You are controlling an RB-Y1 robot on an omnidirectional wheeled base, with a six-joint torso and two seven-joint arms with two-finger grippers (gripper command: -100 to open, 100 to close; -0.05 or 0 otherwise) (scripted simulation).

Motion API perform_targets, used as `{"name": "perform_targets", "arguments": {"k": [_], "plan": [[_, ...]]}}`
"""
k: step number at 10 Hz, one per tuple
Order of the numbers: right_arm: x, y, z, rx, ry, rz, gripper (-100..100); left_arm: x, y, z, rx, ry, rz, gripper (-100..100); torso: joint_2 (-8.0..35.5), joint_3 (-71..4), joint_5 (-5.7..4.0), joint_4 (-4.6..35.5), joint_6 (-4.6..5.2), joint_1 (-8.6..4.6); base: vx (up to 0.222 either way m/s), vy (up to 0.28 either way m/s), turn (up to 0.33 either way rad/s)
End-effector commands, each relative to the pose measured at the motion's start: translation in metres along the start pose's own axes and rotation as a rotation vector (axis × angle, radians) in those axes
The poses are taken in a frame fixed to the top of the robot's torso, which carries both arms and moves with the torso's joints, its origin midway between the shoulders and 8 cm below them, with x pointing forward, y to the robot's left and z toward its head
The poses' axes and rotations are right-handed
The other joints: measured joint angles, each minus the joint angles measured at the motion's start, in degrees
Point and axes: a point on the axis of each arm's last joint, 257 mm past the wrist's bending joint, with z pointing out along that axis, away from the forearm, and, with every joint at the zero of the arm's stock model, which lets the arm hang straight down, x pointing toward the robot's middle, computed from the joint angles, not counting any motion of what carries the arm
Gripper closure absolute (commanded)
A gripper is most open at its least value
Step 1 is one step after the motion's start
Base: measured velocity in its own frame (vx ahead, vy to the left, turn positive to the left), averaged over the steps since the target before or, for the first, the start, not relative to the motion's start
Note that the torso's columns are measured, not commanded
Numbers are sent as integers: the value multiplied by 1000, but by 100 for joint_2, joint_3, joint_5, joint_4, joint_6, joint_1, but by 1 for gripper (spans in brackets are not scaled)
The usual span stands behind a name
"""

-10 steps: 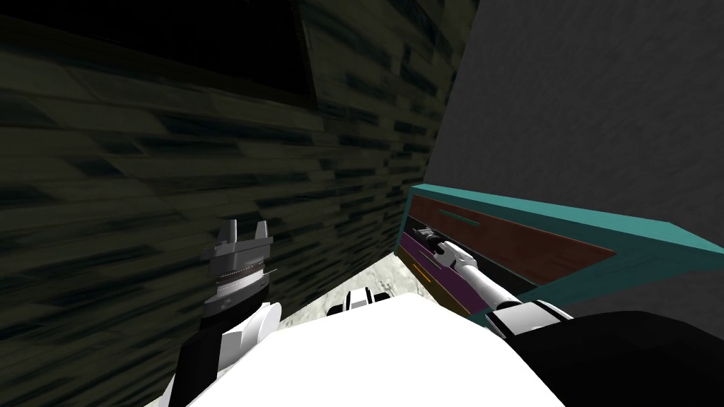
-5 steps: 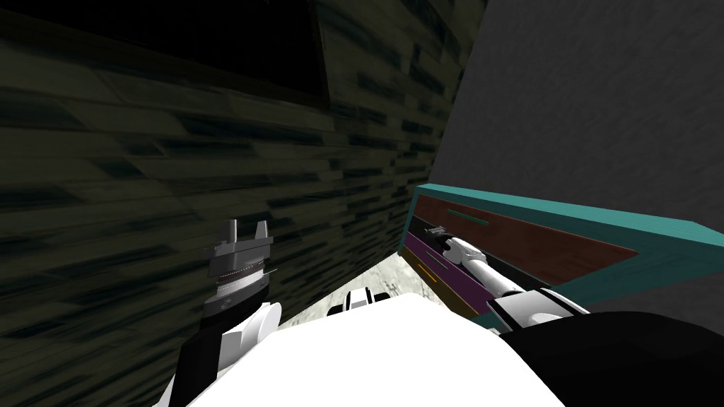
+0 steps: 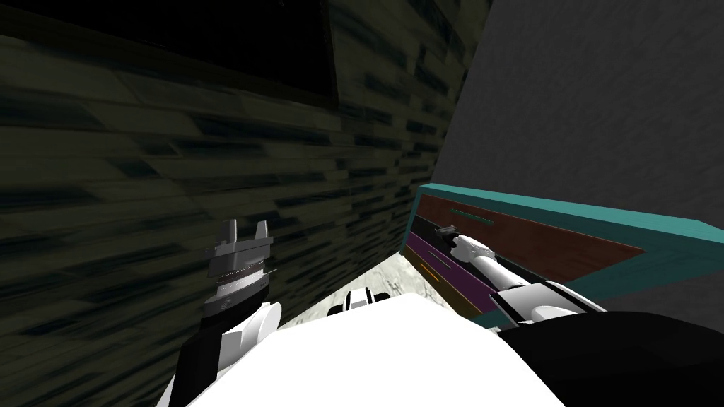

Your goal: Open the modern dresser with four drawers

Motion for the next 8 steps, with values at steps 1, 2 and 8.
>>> {"name": "perform_targets", "arguments": {"k": [1, 2, 8], "plan": [[18, -68, 3, 126, 79, -106, -100, 0, 0, 0, 0, 0, 0, 0, -1, -1, 3, 0, 0, 10, 0, 122, -5], [18, -68, 3, 127, 80, -106, -100, 0, 0, 0, 0, 0, 0, 0, 0, -1, 5, 0, 1, 15, -1, 95, -12], [29, -152, -4, 279, 172, -223, -100, 0, 0, 0, 0, 0, 0, 0, -2, -1, -6, -1, -1, -17, -1, 60, 0]]}}
